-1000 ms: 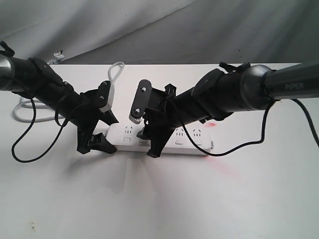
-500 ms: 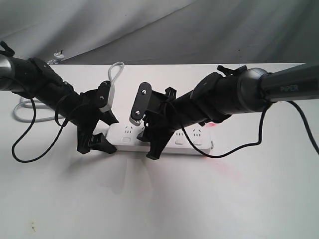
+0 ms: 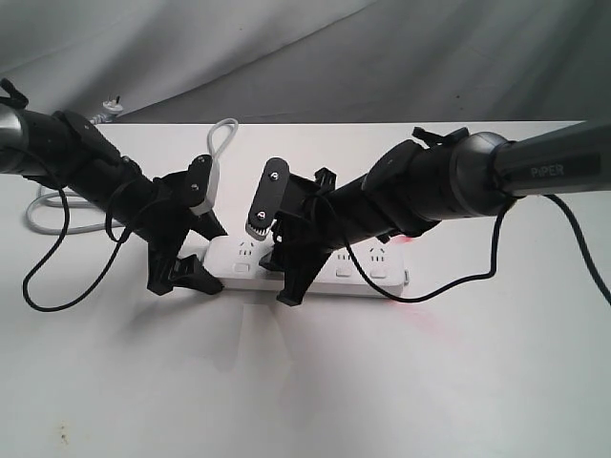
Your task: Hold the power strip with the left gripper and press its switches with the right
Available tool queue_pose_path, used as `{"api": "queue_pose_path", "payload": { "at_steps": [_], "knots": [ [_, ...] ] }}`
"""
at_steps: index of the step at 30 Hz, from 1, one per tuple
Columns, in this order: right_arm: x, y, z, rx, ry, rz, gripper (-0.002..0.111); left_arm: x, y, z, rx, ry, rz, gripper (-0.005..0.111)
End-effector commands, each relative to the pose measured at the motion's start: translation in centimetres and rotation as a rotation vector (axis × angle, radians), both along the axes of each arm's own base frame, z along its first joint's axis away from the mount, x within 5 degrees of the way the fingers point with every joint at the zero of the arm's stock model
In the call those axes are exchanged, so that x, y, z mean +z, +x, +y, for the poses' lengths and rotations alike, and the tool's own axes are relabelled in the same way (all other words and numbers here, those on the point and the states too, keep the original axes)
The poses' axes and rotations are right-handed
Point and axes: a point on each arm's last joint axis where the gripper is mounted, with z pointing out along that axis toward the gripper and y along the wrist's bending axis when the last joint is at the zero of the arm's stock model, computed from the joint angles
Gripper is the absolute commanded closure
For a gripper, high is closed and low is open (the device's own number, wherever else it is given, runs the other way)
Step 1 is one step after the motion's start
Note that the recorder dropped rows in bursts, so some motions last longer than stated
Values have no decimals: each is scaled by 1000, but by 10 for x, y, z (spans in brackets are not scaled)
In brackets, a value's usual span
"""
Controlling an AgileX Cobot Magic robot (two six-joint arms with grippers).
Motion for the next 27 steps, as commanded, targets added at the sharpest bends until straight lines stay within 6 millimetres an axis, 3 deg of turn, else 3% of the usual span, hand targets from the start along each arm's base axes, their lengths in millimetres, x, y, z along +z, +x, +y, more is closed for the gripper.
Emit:
{"api": "queue_pose_path", "payload": {
  "at_steps": [1,27],
  "knots": [
    [-13,1,-6,4,-34,12,60,0,-1,-3,-3,-15,15,52],
    [-28,-2,-11,43,-87,0,60,0,-1,-3,-3,-15,15,52]
  ]
}}
